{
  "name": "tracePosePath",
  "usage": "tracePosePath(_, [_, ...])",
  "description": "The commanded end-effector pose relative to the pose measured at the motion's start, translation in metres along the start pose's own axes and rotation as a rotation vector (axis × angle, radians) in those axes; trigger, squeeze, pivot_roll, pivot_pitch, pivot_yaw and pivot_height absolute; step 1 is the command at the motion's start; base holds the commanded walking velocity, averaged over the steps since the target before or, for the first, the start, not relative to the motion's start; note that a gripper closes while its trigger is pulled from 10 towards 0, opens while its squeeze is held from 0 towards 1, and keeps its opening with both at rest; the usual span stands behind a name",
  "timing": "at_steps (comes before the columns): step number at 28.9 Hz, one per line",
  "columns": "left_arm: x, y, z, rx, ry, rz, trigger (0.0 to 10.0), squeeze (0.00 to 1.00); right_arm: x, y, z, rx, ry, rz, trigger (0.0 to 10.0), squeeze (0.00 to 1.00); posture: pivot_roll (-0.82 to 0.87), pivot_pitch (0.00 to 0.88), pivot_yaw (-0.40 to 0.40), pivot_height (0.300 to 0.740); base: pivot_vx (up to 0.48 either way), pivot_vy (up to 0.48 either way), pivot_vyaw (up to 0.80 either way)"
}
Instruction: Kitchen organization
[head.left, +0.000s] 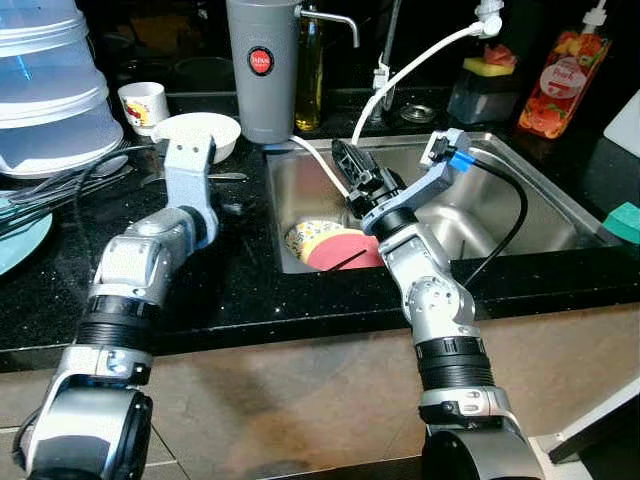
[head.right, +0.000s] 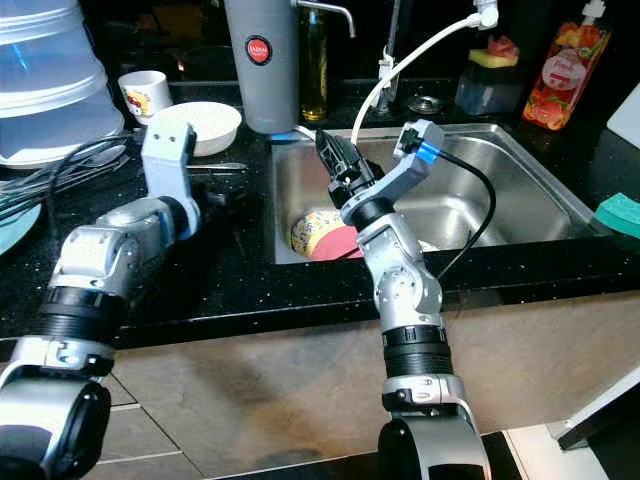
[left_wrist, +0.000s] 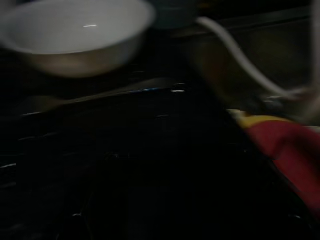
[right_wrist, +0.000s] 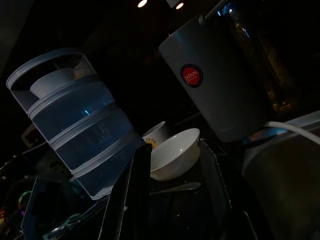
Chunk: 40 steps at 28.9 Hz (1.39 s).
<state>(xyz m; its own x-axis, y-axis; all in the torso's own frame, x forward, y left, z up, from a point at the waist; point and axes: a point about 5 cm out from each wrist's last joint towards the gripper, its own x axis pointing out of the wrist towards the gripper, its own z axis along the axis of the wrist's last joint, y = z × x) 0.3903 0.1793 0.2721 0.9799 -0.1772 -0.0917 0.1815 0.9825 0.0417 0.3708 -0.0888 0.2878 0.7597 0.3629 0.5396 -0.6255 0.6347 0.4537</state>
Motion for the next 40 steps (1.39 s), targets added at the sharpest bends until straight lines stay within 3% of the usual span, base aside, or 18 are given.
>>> tracePosePath(1, [-0.003, 0.011, 0.004, 0.018, -0.006, 0.052, 10.0, 1.0, 0.0, 0.002, 0.001, -0.003, 0.002, 0.014, 10.0, 0.0, 0.05, 0.102, -0.019, 0.74, 0.0, 0.0, 0.0])
tracePosePath(6, [-0.009, 0.028, 0.006, 0.012, 0.017, 0.134, 10.0, 1.0, 0.001, 0.001, 0.001, 0.002, 0.004, 0.01, 10.0, 0.0, 0.06, 0.105, -0.022, 0.74, 0.0, 0.0, 0.0])
tracePosePath(10, [-0.01, 0.032, 0.005, 0.001, 0.05, 0.155, 10.0, 1.0, 0.001, 0.001, 0.001, 0.003, 0.005, 0.01, 10.0, 0.0, 0.05, 0.11, -0.024, 0.74, 0.0, 0.0, 0.0])
tracePosePath(15, [-0.012, 0.025, -0.001, 0.008, 0.165, 0.113, 10.0, 1.0, 0.001, 0.0, 0.002, 0.002, 0.006, 0.009, 10.0, 0.0, 0.05, 0.112, -0.028, 0.74, 0.0, 0.0, 0.0])
tracePosePath(27, [-0.013, 0.014, -0.005, 0.037, 0.249, 0.035, 10.0, 1.0, 0.003, 0.001, 0.003, 0.014, 0.0, 0.007, 10.0, 0.0, 0.05, 0.112, -0.025, 0.74, 0.0, 0.0, 0.0])
tracePosePath(35, [-0.011, 0.006, -0.013, 0.014, 0.299, 0.01, 10.0, 1.0, 0.003, 0.0, 0.003, 0.019, -0.003, 0.004, 10.0, 0.0, 0.06, 0.111, -0.022, 0.74, 0.0, 0.0, 0.0])
tracePosePath(37, [-0.01, 0.004, -0.017, 0.039, 0.331, 0.016, 10.0, 0.39, 0.003, 0.0, 0.004, 0.02, -0.004, 0.002, 10.0, 0.0, 0.06, 0.112, -0.021, 0.74, 0.0, 0.0, 0.0])
tracePosePath(38, [-0.009, 0.002, -0.021, 0.072, 0.366, 0.027, 10.0, 0.31, 0.003, 0.0, 0.004, 0.022, -0.004, 0.001, 10.0, 0.0, 0.05, 0.112, -0.02, 0.74, 0.0, 0.0, 0.0])
tracePosePath(40, [-0.009, 0.002, -0.022, 0.087, 0.379, 0.032, 10.0, 0.31, 0.003, 0.0, 0.004, 0.023, -0.005, 0.0, 10.0, 0.0, 0.05, 0.112, -0.02, 0.74, 0.0, 0.0, 0.0])
